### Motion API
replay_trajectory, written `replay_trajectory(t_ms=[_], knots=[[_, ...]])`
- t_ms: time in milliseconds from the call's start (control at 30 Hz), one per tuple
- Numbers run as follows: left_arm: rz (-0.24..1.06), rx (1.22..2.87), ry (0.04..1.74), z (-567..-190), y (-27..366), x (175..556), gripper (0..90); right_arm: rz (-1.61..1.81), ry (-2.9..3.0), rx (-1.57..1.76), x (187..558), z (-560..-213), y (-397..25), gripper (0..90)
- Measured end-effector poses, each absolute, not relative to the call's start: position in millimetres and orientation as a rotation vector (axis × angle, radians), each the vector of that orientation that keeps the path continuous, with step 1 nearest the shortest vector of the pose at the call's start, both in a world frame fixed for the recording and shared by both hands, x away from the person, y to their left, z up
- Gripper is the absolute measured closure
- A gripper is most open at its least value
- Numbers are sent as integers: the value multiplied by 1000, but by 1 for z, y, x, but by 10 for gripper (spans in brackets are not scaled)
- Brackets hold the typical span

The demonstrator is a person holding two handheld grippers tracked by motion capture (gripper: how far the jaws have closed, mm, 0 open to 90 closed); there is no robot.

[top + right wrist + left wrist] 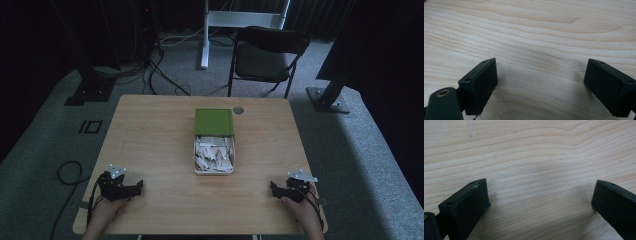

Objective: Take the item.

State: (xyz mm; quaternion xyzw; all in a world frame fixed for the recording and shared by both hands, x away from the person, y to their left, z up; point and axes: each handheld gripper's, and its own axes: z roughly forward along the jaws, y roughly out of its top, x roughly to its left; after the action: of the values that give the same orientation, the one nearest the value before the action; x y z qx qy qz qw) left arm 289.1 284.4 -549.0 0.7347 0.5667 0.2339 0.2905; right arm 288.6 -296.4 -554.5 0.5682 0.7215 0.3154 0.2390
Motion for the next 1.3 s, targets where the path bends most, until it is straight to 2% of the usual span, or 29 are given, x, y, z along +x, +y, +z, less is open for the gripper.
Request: replay_trajectory(t_ms=[867,1100,1300], knots=[[622,1963,1509,-549,286,289,19,870,1990,1541,290,-554,-297,114],[622,1964,1509,-549,286,289,19,873,1989,1548,293,-553,-292,141],[622,1963,1510,-549,286,289,19,941,1978,1517,297,-539,-280,141]])
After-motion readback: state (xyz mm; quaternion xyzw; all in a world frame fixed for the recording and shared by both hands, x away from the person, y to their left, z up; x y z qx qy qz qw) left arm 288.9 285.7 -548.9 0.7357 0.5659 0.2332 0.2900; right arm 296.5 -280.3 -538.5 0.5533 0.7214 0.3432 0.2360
